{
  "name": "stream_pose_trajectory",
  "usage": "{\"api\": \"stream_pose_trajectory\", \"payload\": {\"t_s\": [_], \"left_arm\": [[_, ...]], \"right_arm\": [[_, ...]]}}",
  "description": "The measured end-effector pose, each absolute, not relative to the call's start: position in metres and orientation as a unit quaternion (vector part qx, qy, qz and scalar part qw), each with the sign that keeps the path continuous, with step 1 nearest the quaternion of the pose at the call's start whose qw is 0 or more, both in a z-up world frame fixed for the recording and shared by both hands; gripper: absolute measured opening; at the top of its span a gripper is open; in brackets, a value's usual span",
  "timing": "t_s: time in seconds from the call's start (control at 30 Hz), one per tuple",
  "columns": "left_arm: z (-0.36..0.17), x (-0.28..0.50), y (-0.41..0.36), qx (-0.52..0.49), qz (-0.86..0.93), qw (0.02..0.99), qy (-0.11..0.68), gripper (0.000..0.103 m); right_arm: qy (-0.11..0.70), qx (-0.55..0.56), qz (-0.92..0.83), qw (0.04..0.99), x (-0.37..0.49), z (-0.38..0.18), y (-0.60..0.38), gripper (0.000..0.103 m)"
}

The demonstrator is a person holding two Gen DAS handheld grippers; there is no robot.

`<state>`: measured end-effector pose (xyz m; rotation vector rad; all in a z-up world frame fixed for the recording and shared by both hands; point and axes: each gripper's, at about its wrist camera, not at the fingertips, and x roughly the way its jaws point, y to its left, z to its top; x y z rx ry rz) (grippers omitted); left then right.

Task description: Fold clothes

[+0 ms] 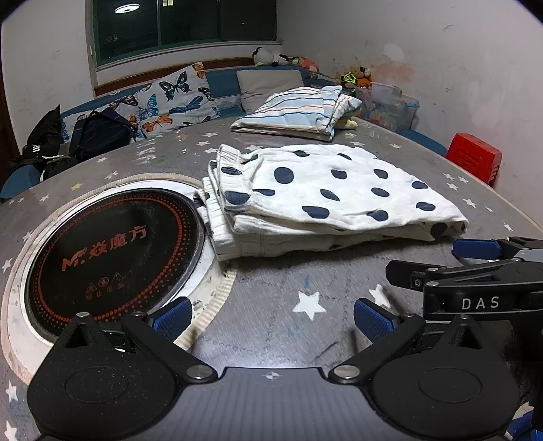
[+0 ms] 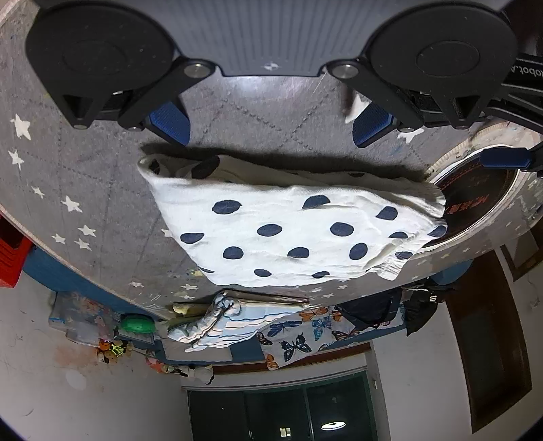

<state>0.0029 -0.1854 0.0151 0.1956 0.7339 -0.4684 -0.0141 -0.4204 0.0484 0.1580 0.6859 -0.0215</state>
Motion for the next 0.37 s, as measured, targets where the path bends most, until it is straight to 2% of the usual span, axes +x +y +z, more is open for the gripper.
{"api": "stream_pose_trajectory", "payload": {"t_s": [0.37], "left_arm": [[0.0177, 0.011, -0.1884, 0.099, -0.223, 0.905, 0.35, 0.103]], "right_arm": [[0.335, 0.083, -0.011, 0.939, -0.0084, 0.0483, -0.424, 0.103]]}}
